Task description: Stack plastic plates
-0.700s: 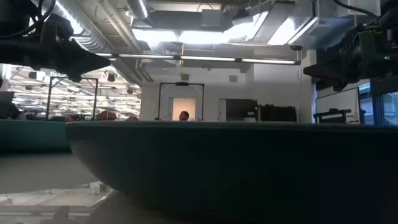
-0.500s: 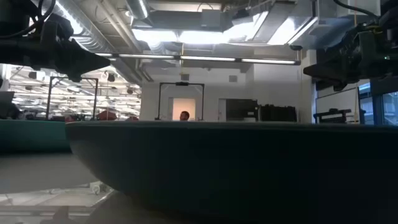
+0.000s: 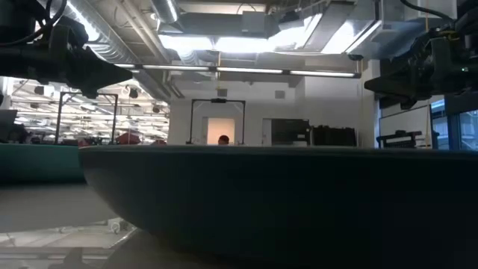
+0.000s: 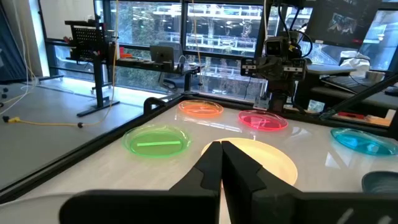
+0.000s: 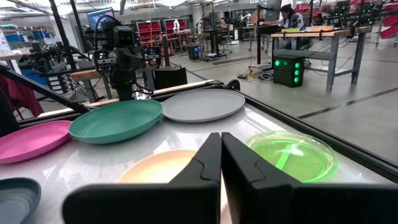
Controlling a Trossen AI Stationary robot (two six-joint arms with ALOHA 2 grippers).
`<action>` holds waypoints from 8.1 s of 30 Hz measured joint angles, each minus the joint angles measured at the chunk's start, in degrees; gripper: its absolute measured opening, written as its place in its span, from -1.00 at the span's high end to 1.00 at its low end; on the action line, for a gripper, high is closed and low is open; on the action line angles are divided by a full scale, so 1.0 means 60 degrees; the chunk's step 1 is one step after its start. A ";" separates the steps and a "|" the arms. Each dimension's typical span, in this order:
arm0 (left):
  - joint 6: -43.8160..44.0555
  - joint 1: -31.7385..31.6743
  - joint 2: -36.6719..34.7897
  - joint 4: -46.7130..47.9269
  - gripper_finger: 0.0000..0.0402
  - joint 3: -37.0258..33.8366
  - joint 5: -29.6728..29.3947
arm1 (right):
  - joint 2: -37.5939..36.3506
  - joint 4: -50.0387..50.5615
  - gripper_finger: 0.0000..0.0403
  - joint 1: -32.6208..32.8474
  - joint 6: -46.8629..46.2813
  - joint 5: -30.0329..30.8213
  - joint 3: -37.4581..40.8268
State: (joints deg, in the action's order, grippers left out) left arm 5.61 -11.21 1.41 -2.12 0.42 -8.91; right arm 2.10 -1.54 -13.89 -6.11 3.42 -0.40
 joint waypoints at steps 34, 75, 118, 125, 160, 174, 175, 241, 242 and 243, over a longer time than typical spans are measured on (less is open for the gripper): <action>-0.1250 0.0001 0.0001 -0.1559 1.00 -0.0002 -0.0235 | -0.0002 -0.0018 0.97 0.0000 0.0000 0.0003 0.0000; -0.1348 0.0026 0.3911 -0.6257 1.00 0.0092 0.1657 | 0.7945 -0.2750 0.97 0.0012 0.0820 -0.1474 -0.3823; -0.1284 -0.0015 0.8232 -0.1972 1.00 0.3049 -0.0961 | 1.4391 -0.4649 0.97 0.1636 0.1355 -0.0857 -0.6128; -0.1206 -0.0311 1.0372 -0.0441 1.00 0.4760 -0.1167 | 1.4387 -0.4645 0.97 0.1625 0.2510 -0.0554 -0.5881; -0.2026 0.0121 1.2713 0.7071 0.14 0.8296 0.1826 | 1.4383 -0.4269 0.97 0.3880 0.3326 -0.0612 -0.5592; -0.4042 -0.0088 1.3658 0.6671 0.16 0.8223 0.1353 | 1.4383 -0.4258 0.97 0.3877 0.3315 -0.0415 -0.5592; -0.4047 -0.0132 1.3821 0.6614 0.17 0.8223 0.1354 | 1.4383 -0.4246 0.97 0.3877 0.3315 -0.0415 -0.5592; -0.1845 -0.6976 1.0999 0.8486 0.94 0.9644 -0.2585 | 1.4383 -0.4235 0.97 0.3874 0.3315 0.0264 -0.5599; -0.1800 -0.6997 1.1155 0.8567 0.94 0.9647 -0.2335 | 1.4383 -0.4231 0.97 0.3877 0.3315 0.0265 -0.5599; -0.1759 -0.7021 1.1336 0.8759 0.94 0.9647 -0.2192 | 1.4383 -0.4233 0.97 0.3877 0.3315 0.0262 -0.5599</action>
State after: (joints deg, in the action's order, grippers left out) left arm -4.95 -53.33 69.42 50.44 58.30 -22.06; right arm 88.40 -26.94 9.37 13.78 4.99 -34.00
